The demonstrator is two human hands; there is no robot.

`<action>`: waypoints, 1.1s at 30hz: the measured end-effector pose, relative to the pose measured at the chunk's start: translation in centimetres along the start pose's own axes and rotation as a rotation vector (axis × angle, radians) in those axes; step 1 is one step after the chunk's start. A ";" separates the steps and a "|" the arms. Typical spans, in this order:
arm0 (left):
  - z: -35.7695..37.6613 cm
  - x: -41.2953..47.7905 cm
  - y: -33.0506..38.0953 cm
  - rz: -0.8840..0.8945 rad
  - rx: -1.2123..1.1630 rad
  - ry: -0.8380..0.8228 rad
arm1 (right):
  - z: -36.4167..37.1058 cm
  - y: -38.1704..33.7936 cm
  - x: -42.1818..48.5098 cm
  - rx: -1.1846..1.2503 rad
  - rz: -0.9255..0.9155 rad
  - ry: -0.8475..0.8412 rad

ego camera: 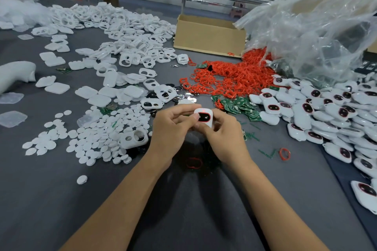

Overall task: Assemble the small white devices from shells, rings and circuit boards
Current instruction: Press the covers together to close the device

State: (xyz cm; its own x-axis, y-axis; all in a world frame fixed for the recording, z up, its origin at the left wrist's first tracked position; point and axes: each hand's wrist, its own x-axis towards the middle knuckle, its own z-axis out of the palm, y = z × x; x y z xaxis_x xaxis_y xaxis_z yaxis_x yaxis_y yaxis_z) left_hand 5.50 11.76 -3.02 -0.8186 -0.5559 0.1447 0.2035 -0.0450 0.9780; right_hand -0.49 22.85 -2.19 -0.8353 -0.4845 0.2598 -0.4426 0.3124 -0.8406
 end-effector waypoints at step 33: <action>0.4 -0.5 0.2 -0.045 0.035 -0.019 | 0.2 -0.3 -0.1 0.253 0.190 -0.120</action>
State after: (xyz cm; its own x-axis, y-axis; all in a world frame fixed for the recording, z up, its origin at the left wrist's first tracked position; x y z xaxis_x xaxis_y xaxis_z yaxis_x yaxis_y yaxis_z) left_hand 5.72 12.32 -2.85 -0.8366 -0.5380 0.1034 0.1480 -0.0402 0.9882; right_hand -0.18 22.66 -2.02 -0.8441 -0.5345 0.0422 -0.1751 0.2006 -0.9639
